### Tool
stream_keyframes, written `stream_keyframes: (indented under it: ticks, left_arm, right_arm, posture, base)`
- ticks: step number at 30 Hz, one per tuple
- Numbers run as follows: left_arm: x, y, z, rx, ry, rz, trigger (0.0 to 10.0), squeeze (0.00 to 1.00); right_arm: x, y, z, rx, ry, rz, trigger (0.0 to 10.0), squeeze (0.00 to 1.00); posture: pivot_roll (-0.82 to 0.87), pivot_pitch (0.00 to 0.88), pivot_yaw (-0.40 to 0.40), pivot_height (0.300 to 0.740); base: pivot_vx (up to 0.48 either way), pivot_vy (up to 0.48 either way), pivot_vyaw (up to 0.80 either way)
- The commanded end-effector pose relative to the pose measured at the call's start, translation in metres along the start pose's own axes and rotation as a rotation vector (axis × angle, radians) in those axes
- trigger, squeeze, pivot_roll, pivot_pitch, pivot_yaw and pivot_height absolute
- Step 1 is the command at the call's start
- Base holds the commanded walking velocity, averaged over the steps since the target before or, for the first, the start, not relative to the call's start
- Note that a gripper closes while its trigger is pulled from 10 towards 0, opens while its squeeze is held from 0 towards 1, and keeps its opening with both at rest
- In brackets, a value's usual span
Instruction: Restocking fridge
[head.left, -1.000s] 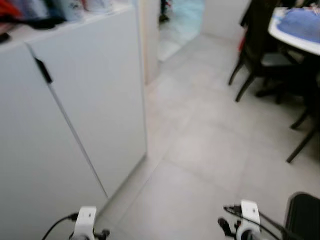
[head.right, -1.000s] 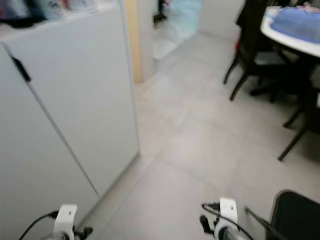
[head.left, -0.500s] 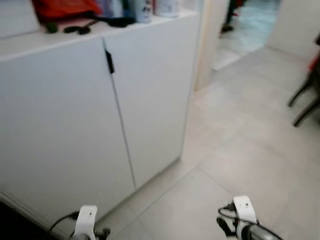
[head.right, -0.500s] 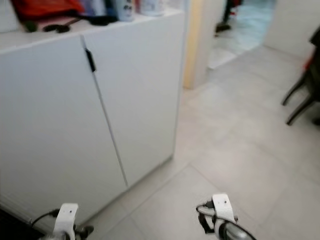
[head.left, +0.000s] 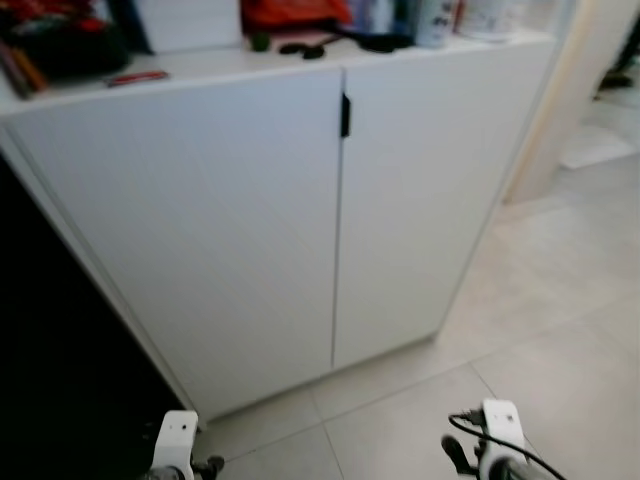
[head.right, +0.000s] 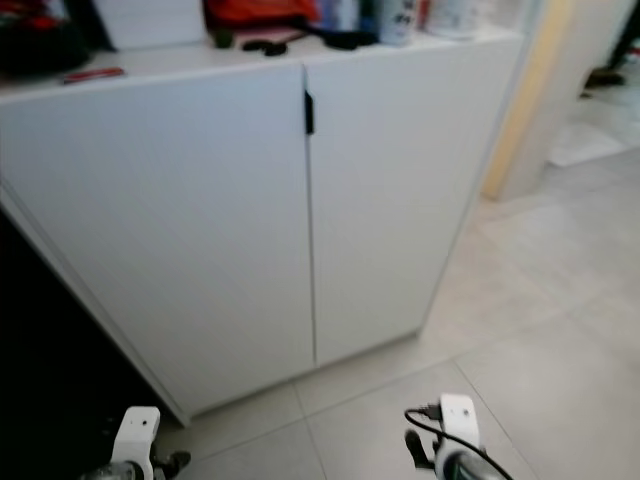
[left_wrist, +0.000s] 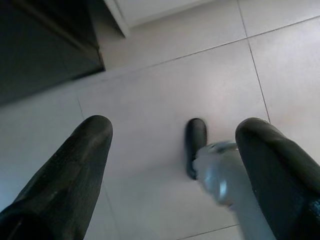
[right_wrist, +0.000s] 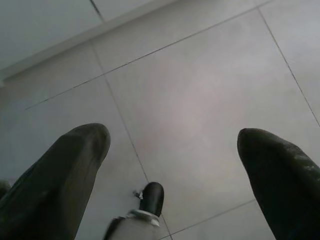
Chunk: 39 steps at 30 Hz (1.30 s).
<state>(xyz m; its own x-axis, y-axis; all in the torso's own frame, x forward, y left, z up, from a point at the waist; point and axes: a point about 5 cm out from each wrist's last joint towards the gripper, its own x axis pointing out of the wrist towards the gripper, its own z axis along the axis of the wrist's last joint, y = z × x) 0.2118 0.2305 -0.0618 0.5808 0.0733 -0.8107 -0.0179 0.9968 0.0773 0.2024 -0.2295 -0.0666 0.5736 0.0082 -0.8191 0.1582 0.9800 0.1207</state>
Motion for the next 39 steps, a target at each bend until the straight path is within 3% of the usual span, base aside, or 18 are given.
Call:
stream_keyframes:
  ticks: [1,12,16,18,28,39]
  left_arm:
    - [-0.0008,0.0028,-0.0052,-0.014,0.017,0.010,10.0,0.00]
    - [-0.0008,0.0010,-0.0081,-0.027,0.026,0.010,10.0,0.00]
    - [-0.0010,0.0017,-0.0096,-0.018,0.034,0.015,10.0,0.00]
    - [-0.0011,0.0023,-0.0100,-0.002,0.041,0.019,10.0,0.00]
    - [-0.0009,0.0024,-0.0094,-0.044,0.043,0.035,10.0,0.00]
    - [-0.0006,0.0020,-0.0081,-0.060,0.039,0.039,10.0,0.00]
  right_arm:
    - [0.0010,0.0026,0.0027,0.074,-0.011,-0.007,10.0,0.00]
    - [0.0006,0.0008,-0.0007,0.160,-0.015,-0.030,10.0,0.00]
    - [0.0006,0.0016,-0.0018,0.151,-0.011,-0.014,10.0,0.00]
    - [0.0007,0.0022,-0.0030,0.195,-0.015,-0.018,10.0,0.00]
    - [0.0007,0.0005,-0.0016,0.245,-0.023,-0.047,10.0,0.00]
    - [0.0007,-0.0003,-0.0004,0.240,-0.016,-0.061,10.0,0.00]
  posture:
    - [0.04,0.000,-0.067,0.740]
    - [0.04,0.000,-0.072,0.740]
    - [0.04,0.000,-0.068,0.740]
    - [0.04,0.000,-0.068,0.740]
    - [0.06,0.000,-0.077,0.740]
    - [0.06,0.000,-0.082,0.740]
  base:
    - [0.000,0.000,0.80]
    - [0.000,0.000,0.80]
    - [0.000,0.000,0.73]
    - [0.000,0.000,0.00]
    - [0.000,0.058,0.00]
    - [0.000,0.306,0.00]
